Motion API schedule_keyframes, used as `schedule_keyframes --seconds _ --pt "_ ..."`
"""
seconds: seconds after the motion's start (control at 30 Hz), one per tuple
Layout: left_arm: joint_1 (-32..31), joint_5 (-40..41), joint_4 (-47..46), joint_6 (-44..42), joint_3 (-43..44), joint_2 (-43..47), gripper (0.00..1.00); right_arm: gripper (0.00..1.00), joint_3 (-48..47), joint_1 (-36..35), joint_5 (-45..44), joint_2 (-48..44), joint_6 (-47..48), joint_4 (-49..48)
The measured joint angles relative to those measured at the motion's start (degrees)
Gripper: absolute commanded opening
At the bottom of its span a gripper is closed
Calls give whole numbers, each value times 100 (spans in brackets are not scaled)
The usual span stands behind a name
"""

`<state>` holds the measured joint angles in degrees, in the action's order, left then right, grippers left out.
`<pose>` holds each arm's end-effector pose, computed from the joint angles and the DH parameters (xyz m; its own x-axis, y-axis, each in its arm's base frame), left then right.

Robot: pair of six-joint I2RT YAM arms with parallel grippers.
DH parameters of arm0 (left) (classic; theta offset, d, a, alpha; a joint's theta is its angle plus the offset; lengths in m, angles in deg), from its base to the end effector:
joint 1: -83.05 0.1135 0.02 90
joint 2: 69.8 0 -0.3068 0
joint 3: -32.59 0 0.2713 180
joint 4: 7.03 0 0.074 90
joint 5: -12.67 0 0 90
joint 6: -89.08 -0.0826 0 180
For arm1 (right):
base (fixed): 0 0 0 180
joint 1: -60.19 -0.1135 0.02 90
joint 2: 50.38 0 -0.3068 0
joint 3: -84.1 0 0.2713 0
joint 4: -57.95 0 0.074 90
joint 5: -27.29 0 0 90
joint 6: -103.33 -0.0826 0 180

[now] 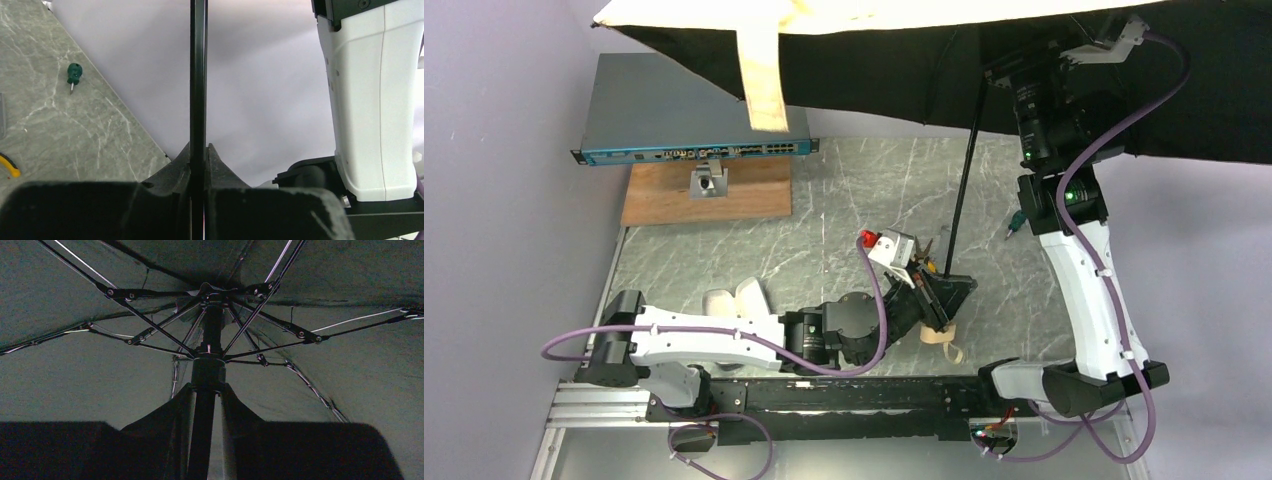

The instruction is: Open the umbrella

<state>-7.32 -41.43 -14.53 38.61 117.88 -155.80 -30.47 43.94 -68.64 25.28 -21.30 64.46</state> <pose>0.0458 -0.4101 0.4329 -0.5185 -0.4584 -0.7218 0.6272 0.3698 -0.6855 0.2779 0.0721 0.6648 0.3127 0.6799 -0.6633 -0.4524 0.7206 0.5254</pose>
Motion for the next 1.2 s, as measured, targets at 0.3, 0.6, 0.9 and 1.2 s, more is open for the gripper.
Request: schedule_keyframes --seconds 0.3,0.6,0.9,1.2 --pt "-201 273 264 13 96 -85 0 9 544 116 289 -387 -326 -155" --pt "-201 389 273 39 -197 -85 0 0 975 254 1296 -518 -907 -605" --pt "-87 448 223 11 -772 -28 0 0 1156 337 2243 -568 -1320 -892" --pt "310 229 431 -308 -1244 31 0 0 2094 501 2404 -946 -1639 -1478"
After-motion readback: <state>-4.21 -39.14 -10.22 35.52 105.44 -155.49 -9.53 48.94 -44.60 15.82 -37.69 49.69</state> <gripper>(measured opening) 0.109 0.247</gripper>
